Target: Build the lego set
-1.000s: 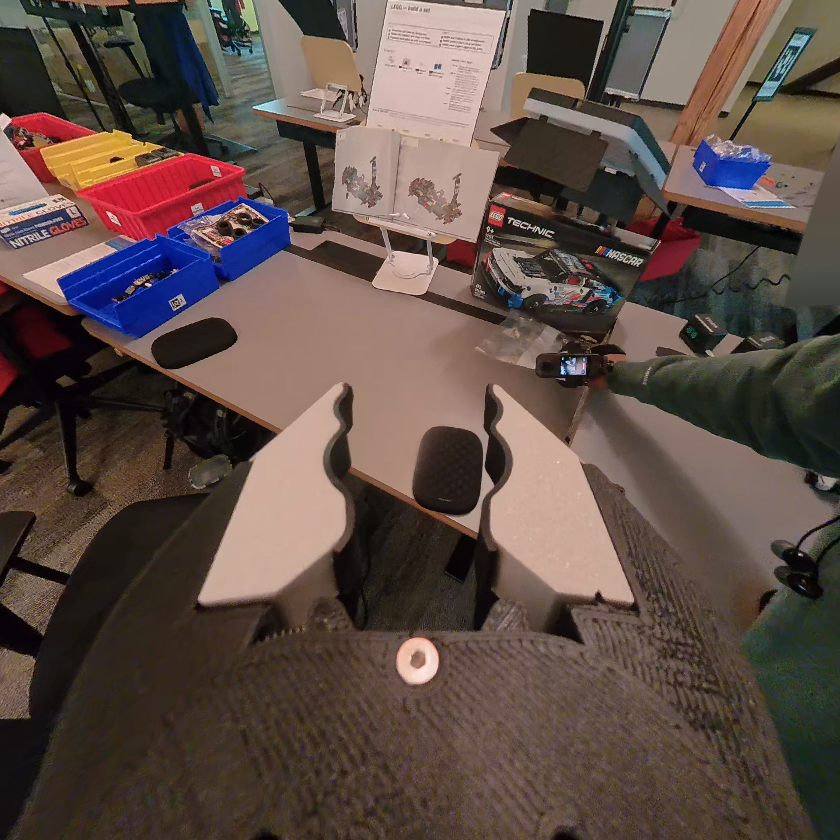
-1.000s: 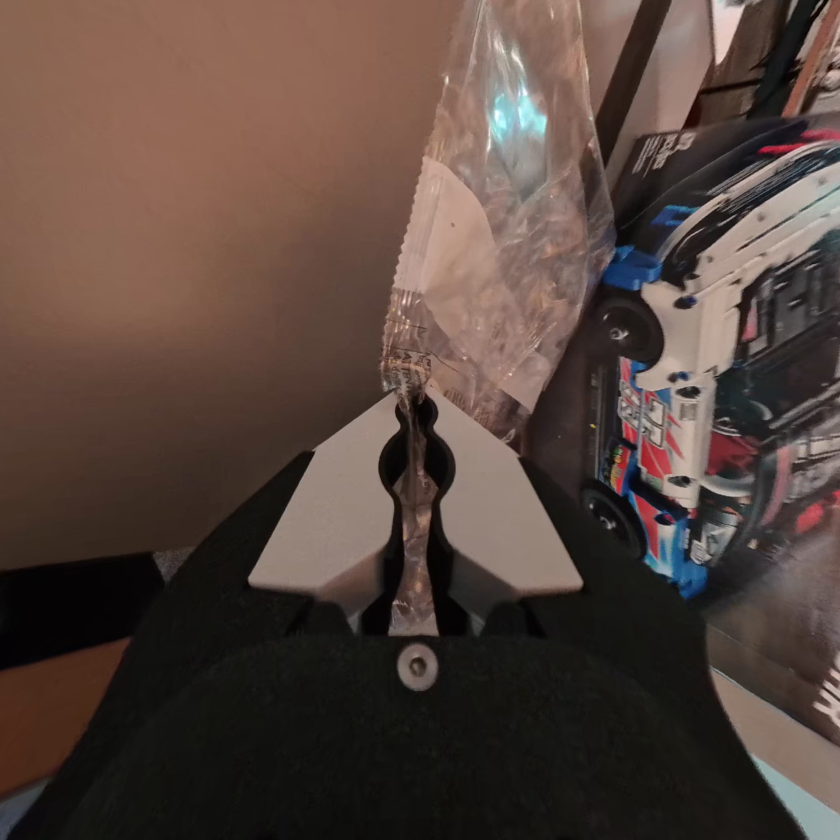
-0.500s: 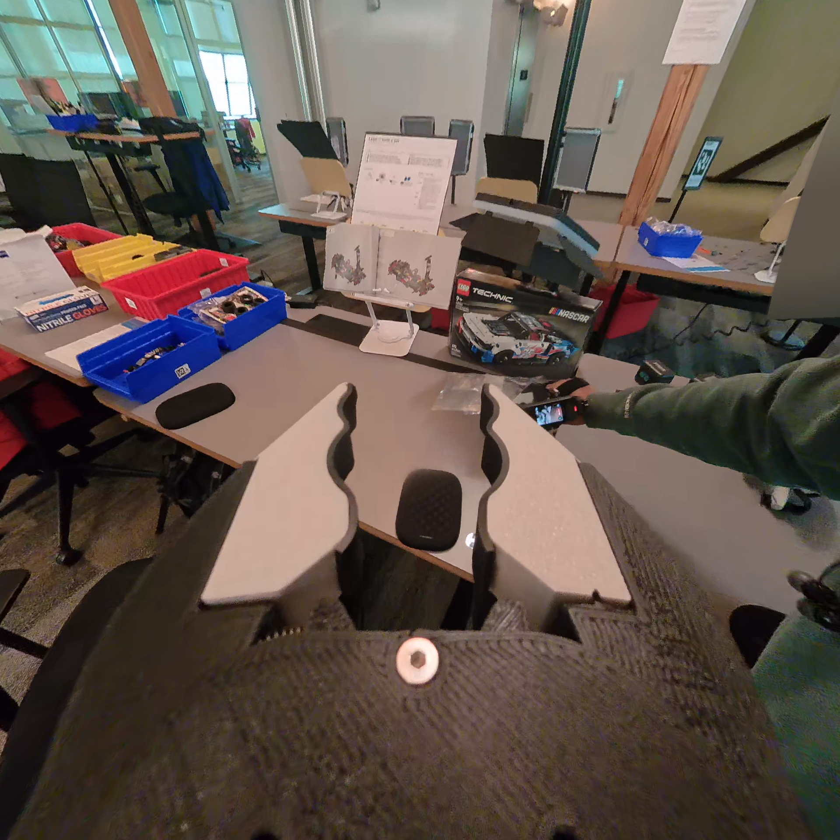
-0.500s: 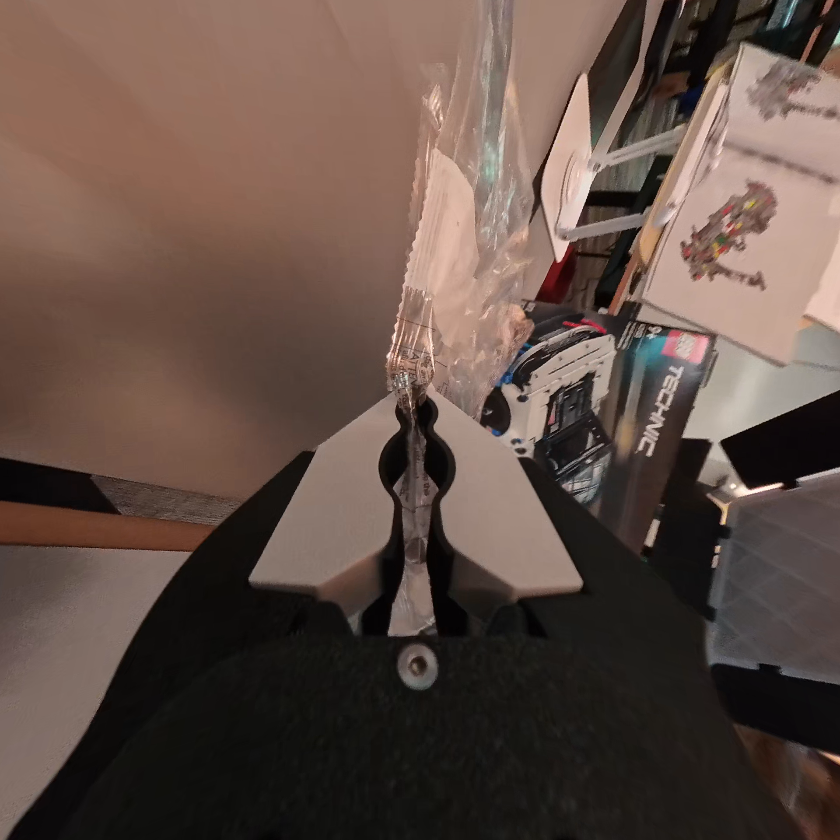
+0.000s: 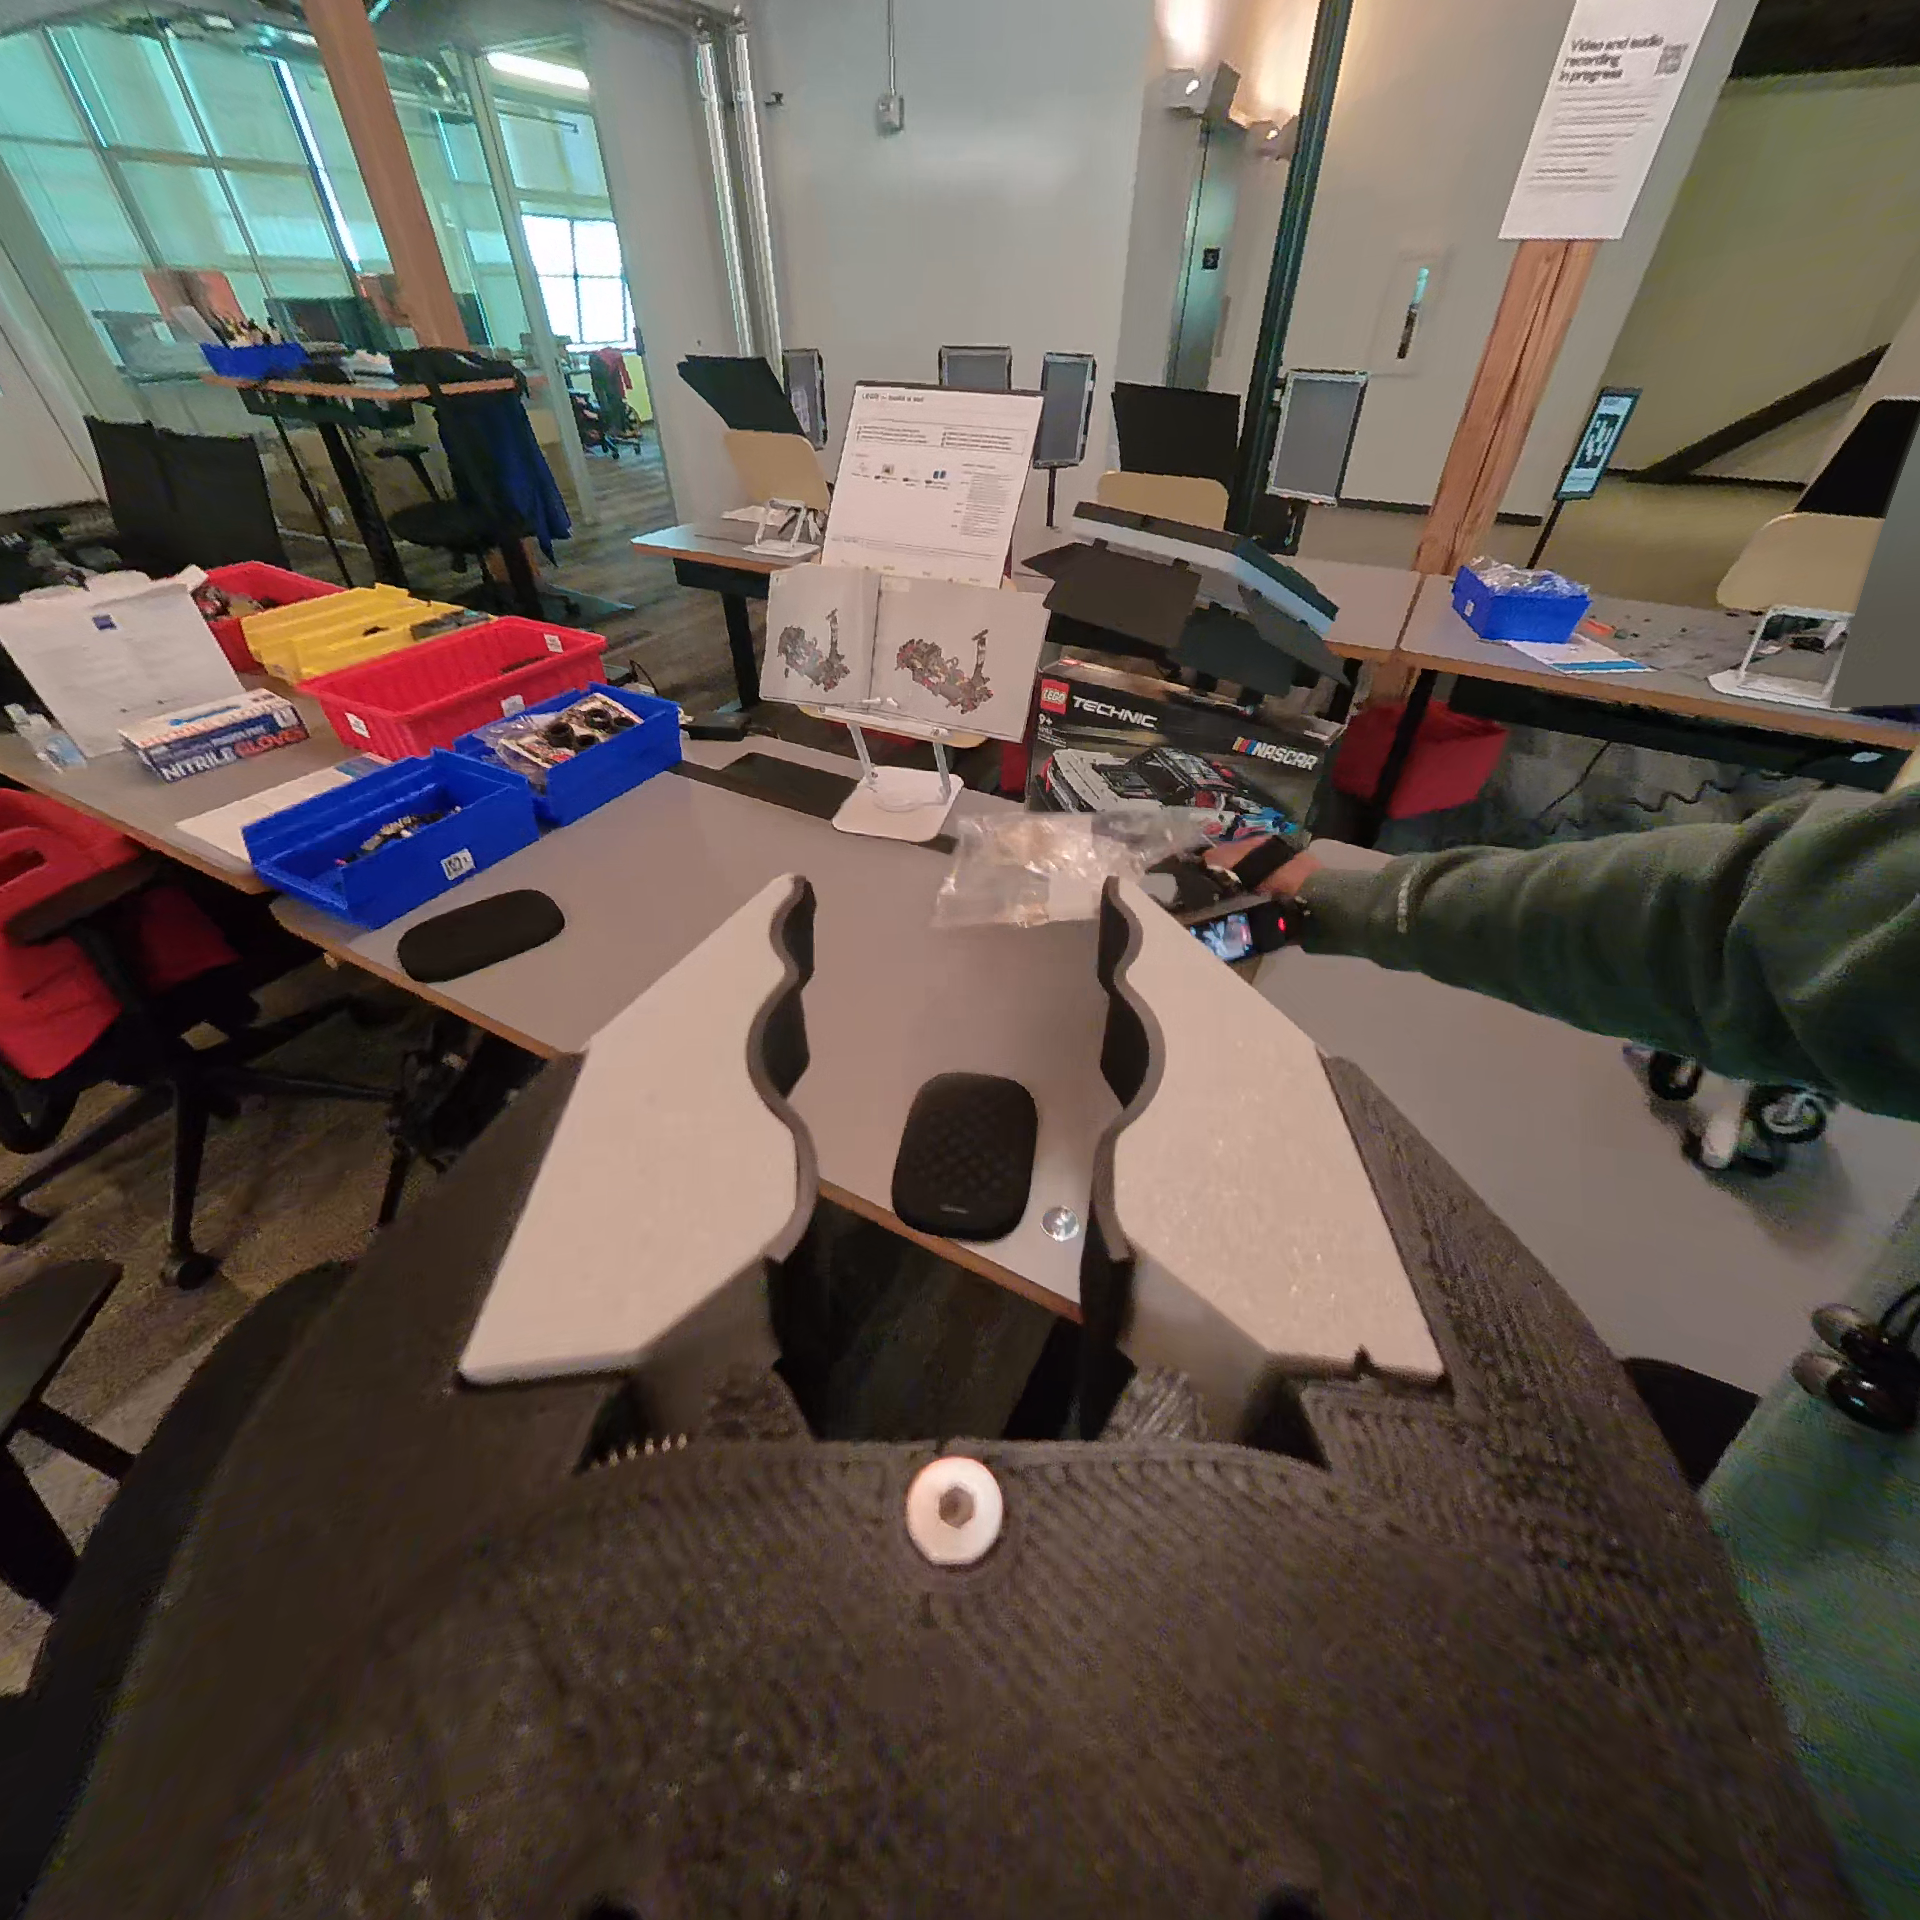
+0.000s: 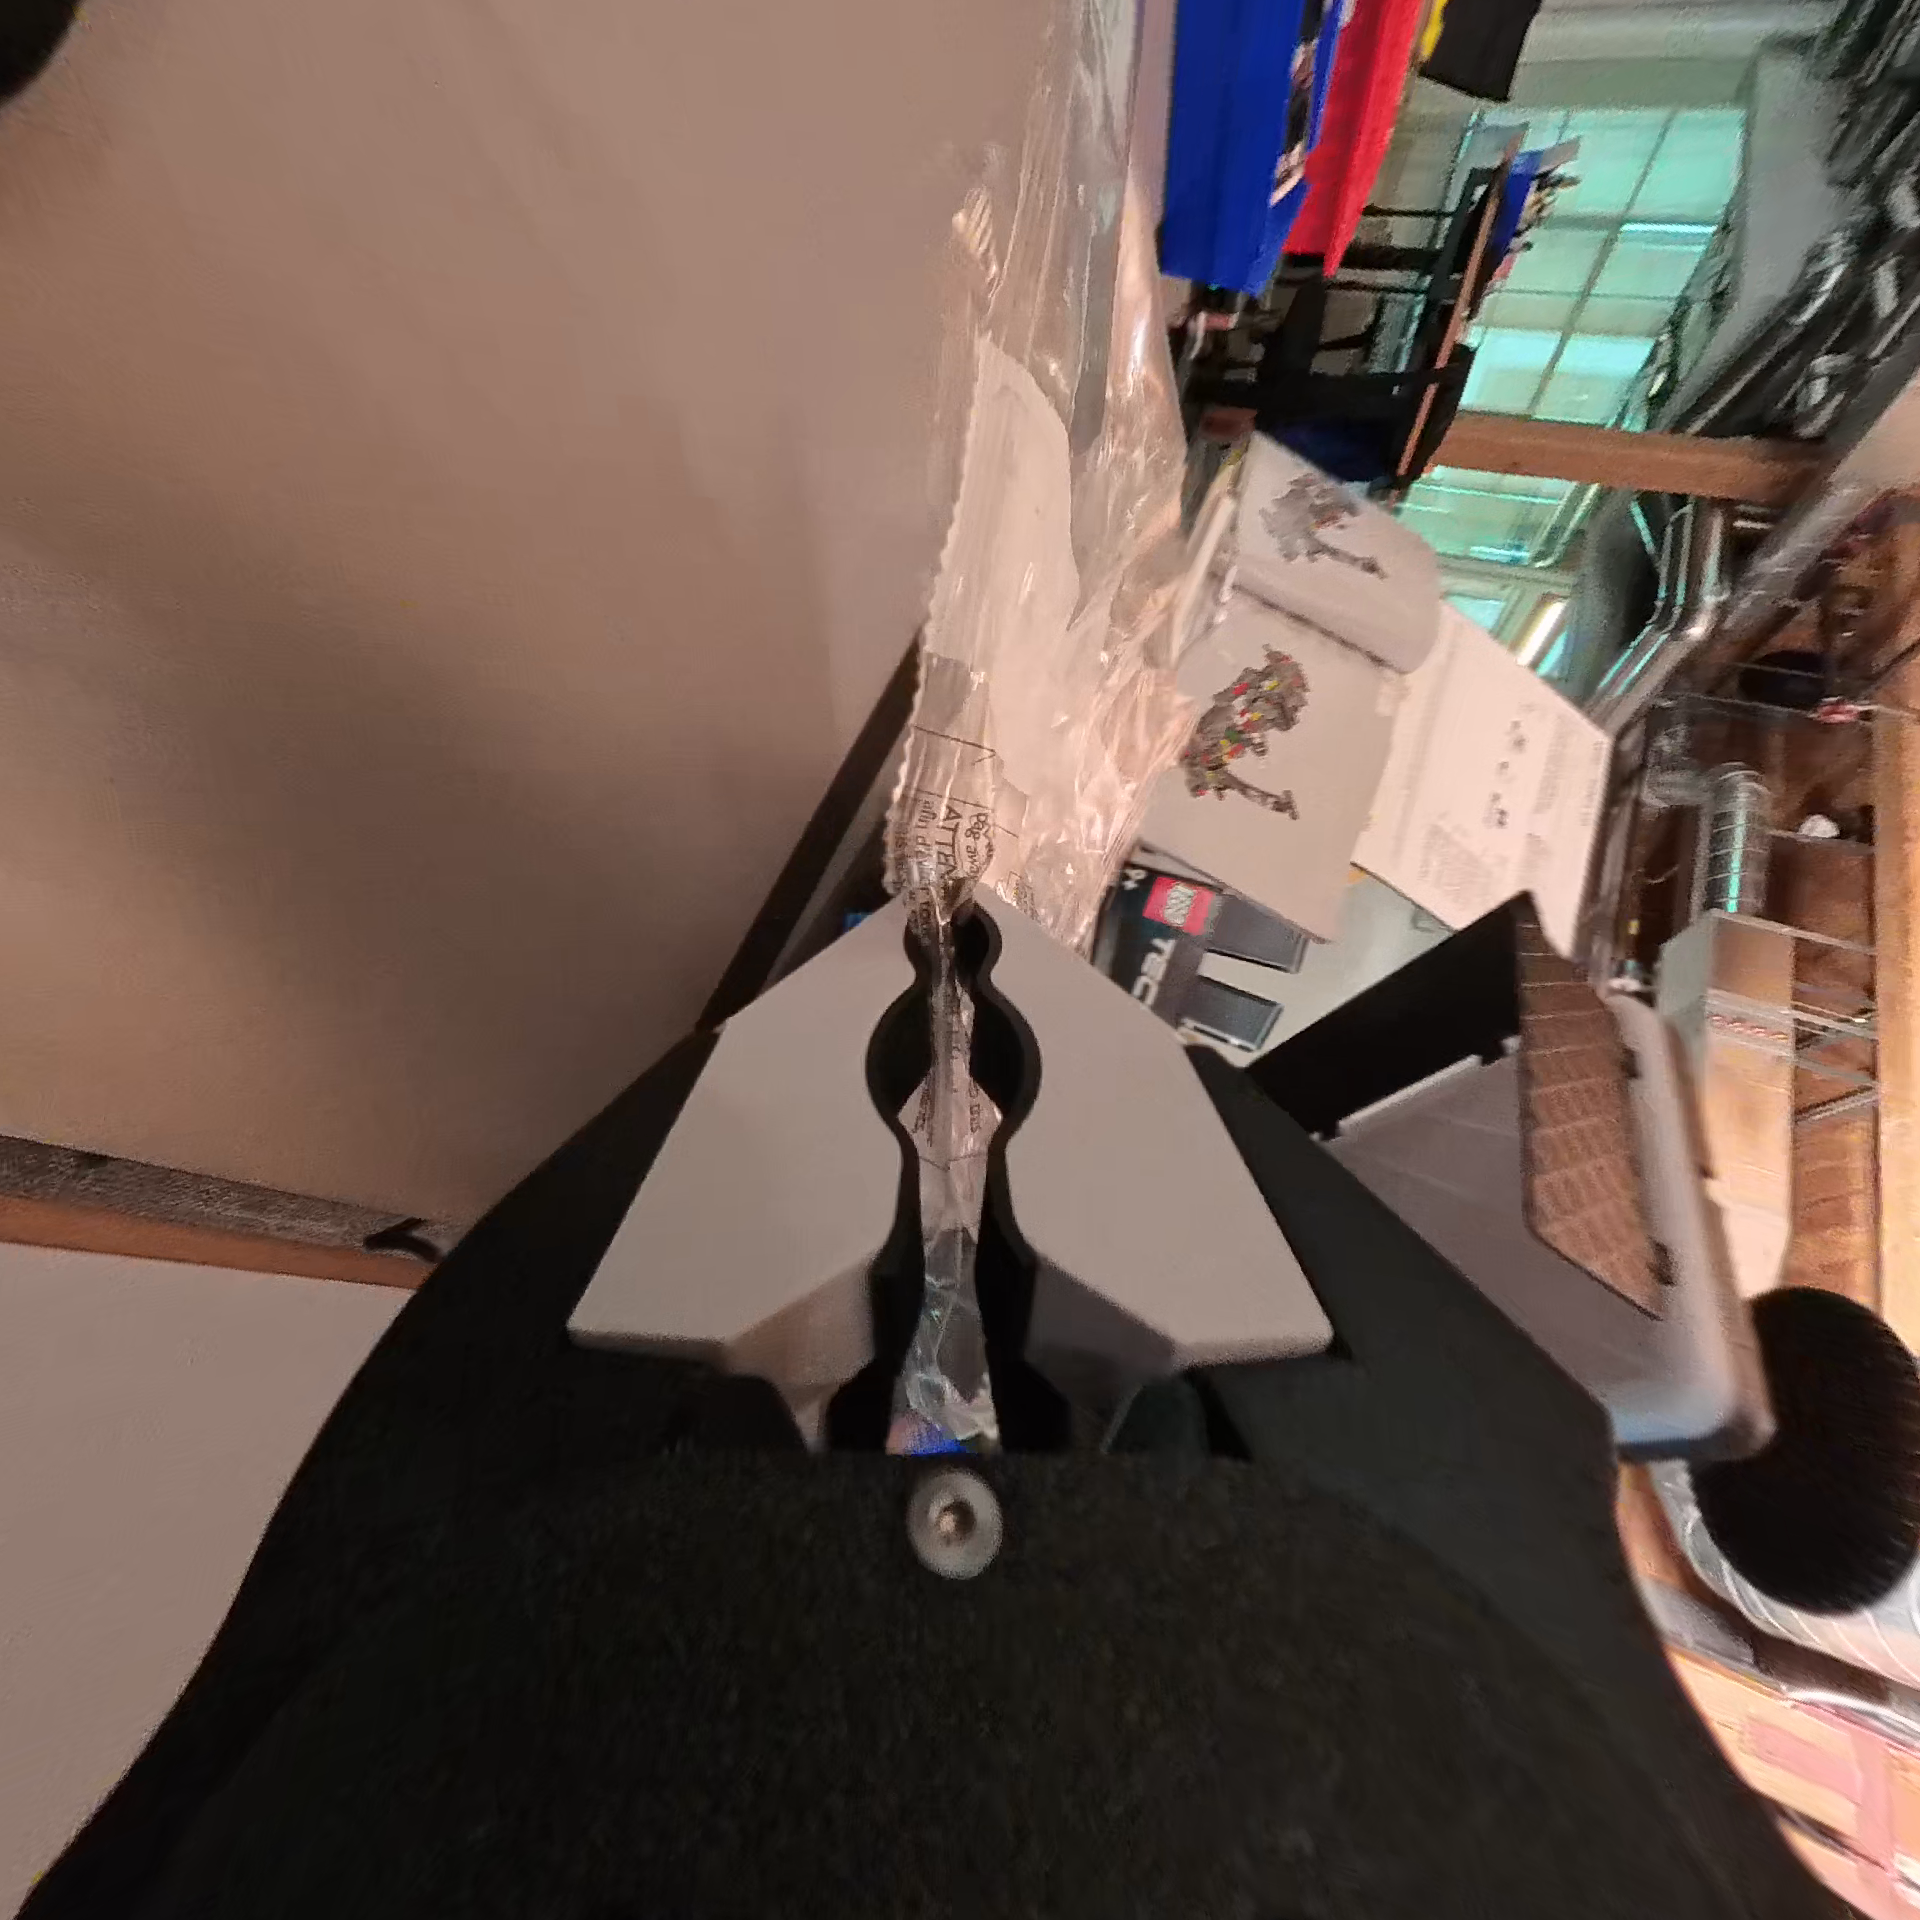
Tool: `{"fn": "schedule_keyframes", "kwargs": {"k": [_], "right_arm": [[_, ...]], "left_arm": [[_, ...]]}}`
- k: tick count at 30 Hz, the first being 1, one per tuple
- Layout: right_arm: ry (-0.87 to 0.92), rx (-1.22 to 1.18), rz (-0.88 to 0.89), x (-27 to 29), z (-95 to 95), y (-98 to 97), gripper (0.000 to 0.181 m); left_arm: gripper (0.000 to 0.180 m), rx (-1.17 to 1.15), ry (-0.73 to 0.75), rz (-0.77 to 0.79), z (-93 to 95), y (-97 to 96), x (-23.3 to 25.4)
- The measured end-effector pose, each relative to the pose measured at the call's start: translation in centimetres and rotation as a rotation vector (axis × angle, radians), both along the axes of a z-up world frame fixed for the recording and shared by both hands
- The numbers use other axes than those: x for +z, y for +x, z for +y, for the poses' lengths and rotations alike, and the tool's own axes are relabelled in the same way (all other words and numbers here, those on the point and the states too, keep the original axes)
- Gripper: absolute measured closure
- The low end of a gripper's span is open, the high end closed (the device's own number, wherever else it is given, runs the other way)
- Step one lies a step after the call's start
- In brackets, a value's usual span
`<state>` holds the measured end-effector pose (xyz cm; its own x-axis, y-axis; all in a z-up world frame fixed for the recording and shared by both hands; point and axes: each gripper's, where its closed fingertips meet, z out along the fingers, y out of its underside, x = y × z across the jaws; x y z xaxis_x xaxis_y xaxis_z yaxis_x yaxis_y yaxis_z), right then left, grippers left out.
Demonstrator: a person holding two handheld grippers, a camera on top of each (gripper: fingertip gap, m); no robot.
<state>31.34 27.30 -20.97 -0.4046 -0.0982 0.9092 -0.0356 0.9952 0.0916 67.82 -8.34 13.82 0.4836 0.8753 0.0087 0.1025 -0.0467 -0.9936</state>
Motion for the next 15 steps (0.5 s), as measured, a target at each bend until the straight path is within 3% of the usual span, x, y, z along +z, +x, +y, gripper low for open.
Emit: {"fn": "schedule_keyframes", "kwargs": {"k": [10,15], "right_arm": [[-0.006,0.173,0.109,12.0,-9.4,9.5,0.181],[-0.062,0.258,0.153,18.8,-16.7,19.8,0.181]], "left_arm": [[0.121,0.130,0.047,0.069,-6.8,11.2,0.8],[0.121,0.276,0.004,0.067,-13.2,21.9,-1.9]]}}
